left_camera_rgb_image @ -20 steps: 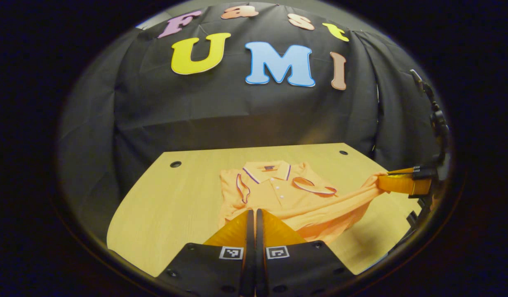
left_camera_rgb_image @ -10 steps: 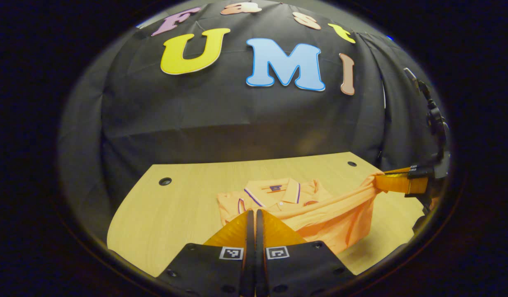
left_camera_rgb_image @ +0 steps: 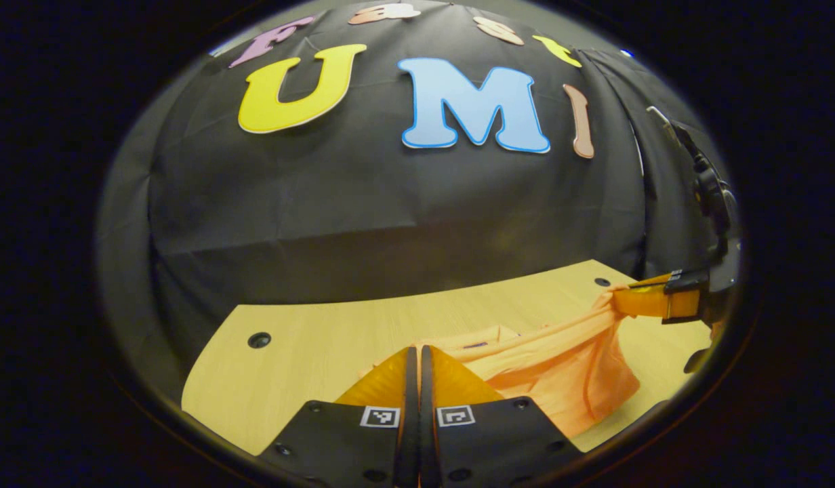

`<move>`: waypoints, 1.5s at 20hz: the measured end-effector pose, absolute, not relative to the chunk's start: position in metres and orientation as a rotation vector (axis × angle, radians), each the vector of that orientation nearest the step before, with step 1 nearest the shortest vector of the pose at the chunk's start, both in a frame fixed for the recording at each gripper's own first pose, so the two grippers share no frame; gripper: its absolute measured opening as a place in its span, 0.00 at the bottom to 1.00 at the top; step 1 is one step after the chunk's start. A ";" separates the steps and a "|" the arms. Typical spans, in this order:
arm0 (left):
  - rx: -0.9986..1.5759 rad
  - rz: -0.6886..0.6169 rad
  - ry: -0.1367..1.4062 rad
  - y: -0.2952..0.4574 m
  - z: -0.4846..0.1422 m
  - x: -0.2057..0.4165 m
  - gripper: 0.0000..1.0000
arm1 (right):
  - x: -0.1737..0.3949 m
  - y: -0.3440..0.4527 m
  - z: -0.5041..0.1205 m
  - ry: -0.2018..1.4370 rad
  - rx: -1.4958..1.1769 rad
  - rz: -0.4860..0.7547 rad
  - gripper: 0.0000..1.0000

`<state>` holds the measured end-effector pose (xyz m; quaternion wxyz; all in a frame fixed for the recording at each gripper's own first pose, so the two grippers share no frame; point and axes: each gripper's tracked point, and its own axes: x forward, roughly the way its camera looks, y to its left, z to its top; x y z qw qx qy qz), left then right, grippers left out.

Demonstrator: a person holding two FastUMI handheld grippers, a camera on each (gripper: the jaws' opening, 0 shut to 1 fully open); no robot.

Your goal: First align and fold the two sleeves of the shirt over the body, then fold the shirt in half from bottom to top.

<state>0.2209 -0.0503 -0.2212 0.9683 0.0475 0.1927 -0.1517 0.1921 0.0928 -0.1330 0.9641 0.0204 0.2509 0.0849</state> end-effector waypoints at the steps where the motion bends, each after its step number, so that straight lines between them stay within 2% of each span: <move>1: 0.099 -0.303 0.388 -0.050 -0.224 0.229 0.06 | 0.203 0.092 -0.134 0.509 0.038 0.173 0.00; 10: 0.065 -0.267 0.435 -0.048 -0.267 0.289 0.05 | 0.266 0.107 -0.164 0.542 -0.009 0.168 0.00; 15: 0.074 -0.274 0.488 -0.048 -0.300 0.298 0.06 | 0.272 0.112 -0.199 0.614 -0.044 0.163 0.01; 16: 0.074 -0.278 0.497 -0.048 -0.306 0.296 0.09 | 0.272 0.112 -0.205 0.626 -0.053 0.160 0.03; 18: 0.081 -0.281 0.513 -0.049 -0.312 0.295 0.08 | 0.270 0.114 -0.212 0.650 -0.060 0.163 0.05; 21: 0.078 -0.286 0.519 -0.048 -0.312 0.291 0.14 | 0.265 0.114 -0.216 0.671 -0.088 0.166 0.05; 22: 0.078 -0.284 0.520 -0.047 -0.312 0.289 0.28 | 0.265 0.114 -0.217 0.671 -0.096 0.170 0.05; 23: 0.080 -0.281 0.522 -0.046 -0.311 0.288 0.42 | 0.264 0.113 -0.216 0.670 -0.105 0.168 0.11; 24: 0.080 -0.279 0.524 -0.045 -0.309 0.287 0.55 | 0.253 0.117 -0.216 0.665 -0.112 0.167 0.12; 25: 0.077 -0.277 0.526 -0.044 -0.307 0.285 0.59 | 0.251 0.117 -0.213 0.658 -0.115 0.170 0.29; 26: 0.073 -0.273 0.523 -0.042 -0.304 0.283 0.62 | 0.248 0.115 -0.208 0.646 -0.119 0.167 0.36; 27: 0.067 -0.267 0.517 -0.040 -0.299 0.281 0.65 | 0.244 0.115 -0.201 0.631 -0.118 0.167 0.38; 29: 0.055 -0.258 0.487 -0.036 -0.284 0.276 0.74 | 0.237 0.112 -0.190 0.606 -0.118 0.166 0.64; 30: 0.048 -0.258 0.469 -0.035 -0.275 0.272 0.79 | 0.235 0.111 -0.185 0.588 -0.115 0.165 0.70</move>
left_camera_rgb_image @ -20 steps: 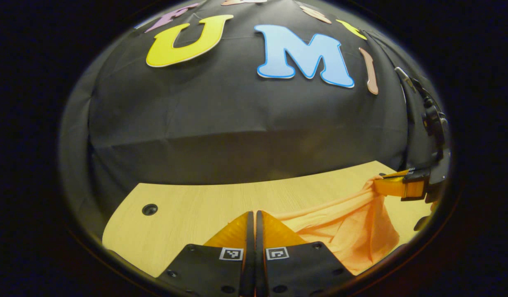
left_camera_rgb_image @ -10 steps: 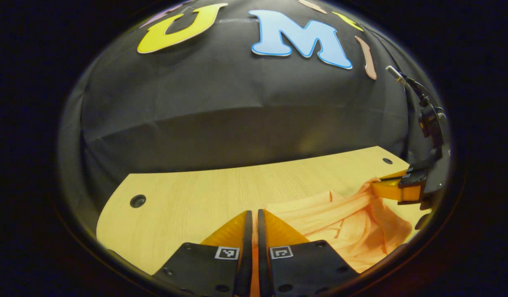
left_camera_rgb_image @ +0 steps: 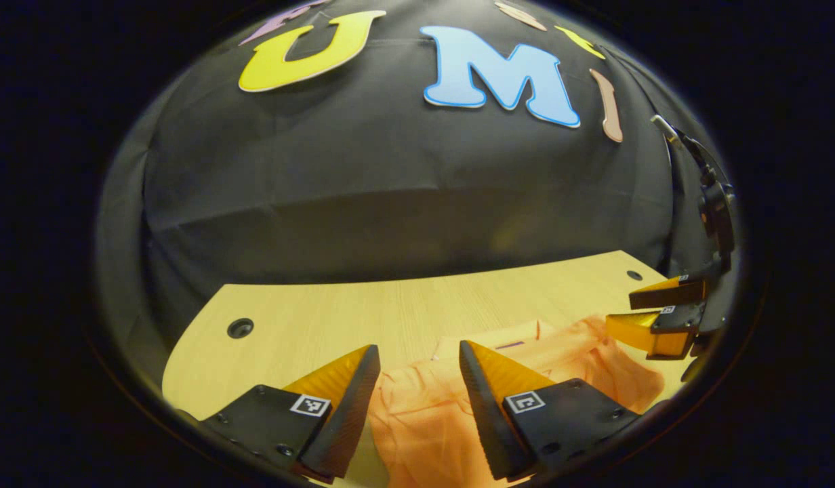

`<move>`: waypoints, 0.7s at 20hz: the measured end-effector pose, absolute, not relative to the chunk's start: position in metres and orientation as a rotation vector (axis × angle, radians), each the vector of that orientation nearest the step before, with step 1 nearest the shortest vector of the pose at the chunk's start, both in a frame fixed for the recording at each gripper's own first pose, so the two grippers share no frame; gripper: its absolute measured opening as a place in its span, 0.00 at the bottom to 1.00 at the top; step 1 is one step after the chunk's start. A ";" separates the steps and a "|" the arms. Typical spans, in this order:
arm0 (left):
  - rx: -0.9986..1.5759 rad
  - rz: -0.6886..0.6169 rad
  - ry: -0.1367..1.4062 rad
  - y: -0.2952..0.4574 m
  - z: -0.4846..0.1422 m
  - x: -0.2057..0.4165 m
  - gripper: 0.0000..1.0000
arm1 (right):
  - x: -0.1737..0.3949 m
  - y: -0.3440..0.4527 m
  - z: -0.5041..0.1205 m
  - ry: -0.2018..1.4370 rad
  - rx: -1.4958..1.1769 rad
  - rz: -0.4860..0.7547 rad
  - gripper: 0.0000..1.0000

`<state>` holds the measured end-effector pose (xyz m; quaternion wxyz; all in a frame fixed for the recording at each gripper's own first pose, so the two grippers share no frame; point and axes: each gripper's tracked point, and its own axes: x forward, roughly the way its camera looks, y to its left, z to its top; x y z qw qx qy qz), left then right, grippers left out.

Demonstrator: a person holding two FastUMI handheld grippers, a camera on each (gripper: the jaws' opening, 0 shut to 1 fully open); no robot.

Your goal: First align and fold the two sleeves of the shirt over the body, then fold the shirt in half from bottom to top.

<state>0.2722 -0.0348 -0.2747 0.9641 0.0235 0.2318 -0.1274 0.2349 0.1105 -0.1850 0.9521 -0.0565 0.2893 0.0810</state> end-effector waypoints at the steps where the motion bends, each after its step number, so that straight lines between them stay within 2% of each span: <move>1: 0.039 -0.255 0.451 -0.033 -0.265 0.269 0.81 | 0.231 0.108 -0.177 0.572 -0.113 0.160 0.77; 2: 0.032 -0.254 0.434 -0.032 -0.257 0.265 0.82 | 0.227 0.106 -0.171 0.554 -0.109 0.156 0.80; 5: 0.038 -0.233 0.384 -0.030 -0.232 0.254 0.92 | 0.225 0.094 -0.145 0.503 -0.087 0.152 0.80; 14: 0.030 -0.214 0.232 -0.049 -0.149 0.205 0.94 | 0.175 0.064 -0.054 0.291 -0.018 0.155 0.79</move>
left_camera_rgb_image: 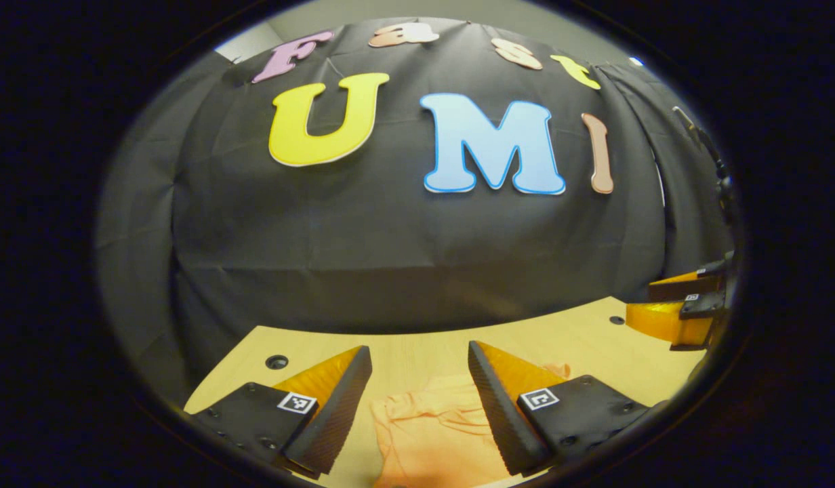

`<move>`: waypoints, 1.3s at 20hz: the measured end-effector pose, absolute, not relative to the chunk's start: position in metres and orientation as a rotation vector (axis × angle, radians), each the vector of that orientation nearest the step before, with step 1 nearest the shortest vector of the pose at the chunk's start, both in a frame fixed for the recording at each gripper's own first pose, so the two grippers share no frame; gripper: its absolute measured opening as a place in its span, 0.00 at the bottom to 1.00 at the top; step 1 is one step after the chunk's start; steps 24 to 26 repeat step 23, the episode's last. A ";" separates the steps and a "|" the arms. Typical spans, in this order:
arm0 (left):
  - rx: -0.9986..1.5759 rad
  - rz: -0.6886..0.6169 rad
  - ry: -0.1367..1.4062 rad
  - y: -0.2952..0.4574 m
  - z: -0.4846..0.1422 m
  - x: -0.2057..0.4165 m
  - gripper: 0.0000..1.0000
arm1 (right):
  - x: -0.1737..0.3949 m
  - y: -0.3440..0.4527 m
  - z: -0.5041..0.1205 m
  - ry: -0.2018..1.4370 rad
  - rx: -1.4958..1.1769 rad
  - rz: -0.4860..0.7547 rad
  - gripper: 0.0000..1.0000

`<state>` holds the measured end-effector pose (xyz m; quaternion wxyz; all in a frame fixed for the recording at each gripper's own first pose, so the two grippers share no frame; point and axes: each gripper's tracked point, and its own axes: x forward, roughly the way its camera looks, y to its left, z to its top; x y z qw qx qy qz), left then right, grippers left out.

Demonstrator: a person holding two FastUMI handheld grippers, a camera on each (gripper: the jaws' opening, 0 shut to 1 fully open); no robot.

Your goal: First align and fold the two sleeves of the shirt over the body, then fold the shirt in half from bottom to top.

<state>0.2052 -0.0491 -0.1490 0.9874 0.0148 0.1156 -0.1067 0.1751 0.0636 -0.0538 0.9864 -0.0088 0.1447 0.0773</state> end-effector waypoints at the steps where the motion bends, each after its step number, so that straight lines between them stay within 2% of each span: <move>1: 0.023 -0.213 0.217 -0.054 -0.142 0.199 0.94 | 0.169 0.060 -0.046 0.274 -0.013 0.154 0.79; 11: -0.005 -0.183 0.145 -0.070 -0.097 0.140 0.94 | 0.119 0.018 0.004 0.144 0.029 0.120 0.79; 26: -0.015 -0.110 0.088 -0.069 -0.064 0.089 0.94 | 0.066 -0.009 0.020 0.060 0.004 0.126 0.79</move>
